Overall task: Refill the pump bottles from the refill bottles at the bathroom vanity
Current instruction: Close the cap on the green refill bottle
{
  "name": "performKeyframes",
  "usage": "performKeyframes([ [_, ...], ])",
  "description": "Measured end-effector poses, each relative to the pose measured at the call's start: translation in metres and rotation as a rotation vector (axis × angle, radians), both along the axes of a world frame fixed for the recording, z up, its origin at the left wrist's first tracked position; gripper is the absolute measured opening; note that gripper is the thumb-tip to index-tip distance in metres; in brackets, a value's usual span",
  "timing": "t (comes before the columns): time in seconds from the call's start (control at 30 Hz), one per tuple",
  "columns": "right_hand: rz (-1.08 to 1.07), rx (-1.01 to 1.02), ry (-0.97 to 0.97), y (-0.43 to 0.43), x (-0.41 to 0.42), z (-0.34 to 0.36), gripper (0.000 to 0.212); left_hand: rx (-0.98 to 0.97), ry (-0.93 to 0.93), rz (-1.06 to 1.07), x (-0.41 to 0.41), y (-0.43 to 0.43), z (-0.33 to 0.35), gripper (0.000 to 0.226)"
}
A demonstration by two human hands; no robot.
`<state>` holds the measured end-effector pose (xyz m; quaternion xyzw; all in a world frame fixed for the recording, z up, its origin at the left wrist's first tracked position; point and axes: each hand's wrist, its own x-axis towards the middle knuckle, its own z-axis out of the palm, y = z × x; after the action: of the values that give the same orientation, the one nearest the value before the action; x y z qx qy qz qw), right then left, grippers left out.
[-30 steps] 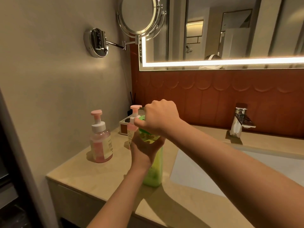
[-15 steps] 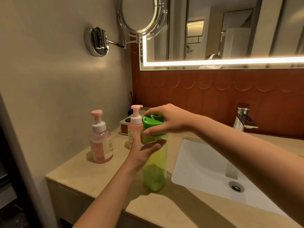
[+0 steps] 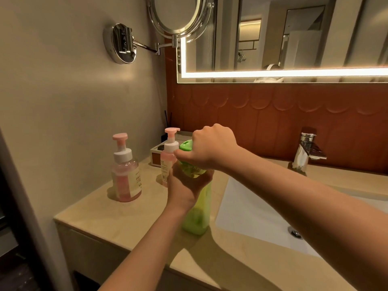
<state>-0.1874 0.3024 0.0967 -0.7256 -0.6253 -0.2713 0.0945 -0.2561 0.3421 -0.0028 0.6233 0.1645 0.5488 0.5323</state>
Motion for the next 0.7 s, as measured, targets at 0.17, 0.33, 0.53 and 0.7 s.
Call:
performKeyframes([
  [0.17,-0.050,-0.013,0.116,-0.003,0.002,0.004,0.063,-0.373,-0.289,-0.195,0.003,-0.010,0.008,0.040],
  [0.33,-0.129,0.012,0.118,-0.006,0.000,0.003,0.067,-0.506,-0.409,-0.266,0.002,-0.019,0.009,0.036],
  [0.53,0.030,-0.217,0.353,-0.008,-0.004,0.003,0.065,-0.178,-0.061,-0.041,-0.018,-0.016,0.004,0.048],
  [0.7,0.153,-0.332,0.417,-0.001,-0.011,0.010,0.059,0.025,0.319,0.166,-0.037,0.010,0.001,0.071],
])
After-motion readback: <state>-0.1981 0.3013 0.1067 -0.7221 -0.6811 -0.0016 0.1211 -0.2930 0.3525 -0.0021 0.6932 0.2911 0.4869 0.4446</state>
